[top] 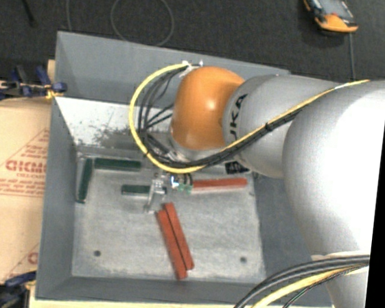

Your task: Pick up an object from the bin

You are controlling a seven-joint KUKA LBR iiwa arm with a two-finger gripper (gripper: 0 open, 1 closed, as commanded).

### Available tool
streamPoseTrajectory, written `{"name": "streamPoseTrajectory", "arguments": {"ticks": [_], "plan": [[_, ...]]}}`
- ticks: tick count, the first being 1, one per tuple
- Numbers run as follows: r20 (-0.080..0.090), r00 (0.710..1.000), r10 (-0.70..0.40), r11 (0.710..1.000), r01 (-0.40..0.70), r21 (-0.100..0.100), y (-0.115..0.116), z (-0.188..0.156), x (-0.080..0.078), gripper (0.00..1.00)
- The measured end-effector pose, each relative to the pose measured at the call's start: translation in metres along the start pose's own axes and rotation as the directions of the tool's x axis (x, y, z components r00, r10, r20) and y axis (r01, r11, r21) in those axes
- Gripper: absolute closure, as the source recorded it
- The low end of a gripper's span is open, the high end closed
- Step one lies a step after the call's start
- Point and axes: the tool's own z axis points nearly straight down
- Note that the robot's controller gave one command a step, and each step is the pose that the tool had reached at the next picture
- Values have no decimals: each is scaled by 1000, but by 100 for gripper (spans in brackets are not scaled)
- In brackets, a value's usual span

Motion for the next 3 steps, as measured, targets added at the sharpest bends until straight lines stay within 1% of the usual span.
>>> {"name": "streamPoseTrajectory", "arguments": {"ticks": [1,2,3], "plan": [[-6,995,105,995,-105,2,4,41,11,0],[-3,995,104,995,-104,1,4,40,9,0],[-1,995,105,995,-105,1,4,39,9,100]]}}
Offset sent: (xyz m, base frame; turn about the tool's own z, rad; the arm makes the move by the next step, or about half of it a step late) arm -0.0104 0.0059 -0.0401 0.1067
